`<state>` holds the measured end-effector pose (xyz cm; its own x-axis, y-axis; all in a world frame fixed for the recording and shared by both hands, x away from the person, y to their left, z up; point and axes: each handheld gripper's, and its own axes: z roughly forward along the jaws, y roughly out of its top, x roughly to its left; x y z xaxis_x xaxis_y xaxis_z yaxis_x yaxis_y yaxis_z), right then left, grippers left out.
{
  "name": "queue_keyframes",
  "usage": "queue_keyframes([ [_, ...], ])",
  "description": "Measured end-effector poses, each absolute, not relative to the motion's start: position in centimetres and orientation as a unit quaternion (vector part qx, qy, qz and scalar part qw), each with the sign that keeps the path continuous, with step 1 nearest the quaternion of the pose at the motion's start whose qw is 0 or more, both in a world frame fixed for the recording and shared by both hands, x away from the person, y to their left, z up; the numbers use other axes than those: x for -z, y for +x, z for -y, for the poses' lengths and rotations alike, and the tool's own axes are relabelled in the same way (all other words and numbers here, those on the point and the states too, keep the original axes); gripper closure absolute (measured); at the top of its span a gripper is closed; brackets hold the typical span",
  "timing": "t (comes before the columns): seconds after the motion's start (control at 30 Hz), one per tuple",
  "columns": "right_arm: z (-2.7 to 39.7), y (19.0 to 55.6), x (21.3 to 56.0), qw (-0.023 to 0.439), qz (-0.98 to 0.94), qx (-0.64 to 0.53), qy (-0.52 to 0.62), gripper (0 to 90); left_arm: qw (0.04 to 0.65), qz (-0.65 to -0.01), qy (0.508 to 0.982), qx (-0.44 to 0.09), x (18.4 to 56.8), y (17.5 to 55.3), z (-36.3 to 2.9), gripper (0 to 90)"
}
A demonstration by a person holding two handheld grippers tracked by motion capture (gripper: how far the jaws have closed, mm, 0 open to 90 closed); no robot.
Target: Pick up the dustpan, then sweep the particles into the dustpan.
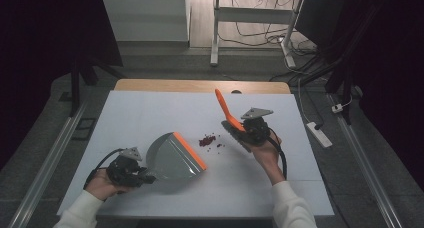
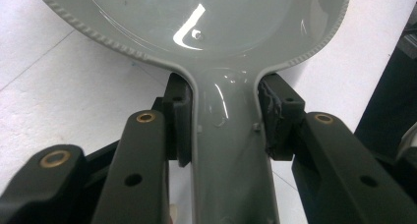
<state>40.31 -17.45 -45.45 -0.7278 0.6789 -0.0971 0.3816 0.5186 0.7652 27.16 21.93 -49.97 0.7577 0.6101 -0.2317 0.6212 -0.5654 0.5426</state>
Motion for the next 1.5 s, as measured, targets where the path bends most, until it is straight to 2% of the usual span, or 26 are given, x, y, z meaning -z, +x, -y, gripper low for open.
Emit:
queue_keyframes([
  [1.03,15.2,42.5,46.9,0.198,-0.864,-0.350,0.304,69.9,0.324,-0.350,0.878,0.031,50.4,28.5,-21.9,61.4],
  [1.5,14.5,43.0,47.4,0.200,-0.869,-0.337,0.302,70.0,0.309,-0.338,0.888,0.038,50.5,29.8,-20.6,61.4],
])
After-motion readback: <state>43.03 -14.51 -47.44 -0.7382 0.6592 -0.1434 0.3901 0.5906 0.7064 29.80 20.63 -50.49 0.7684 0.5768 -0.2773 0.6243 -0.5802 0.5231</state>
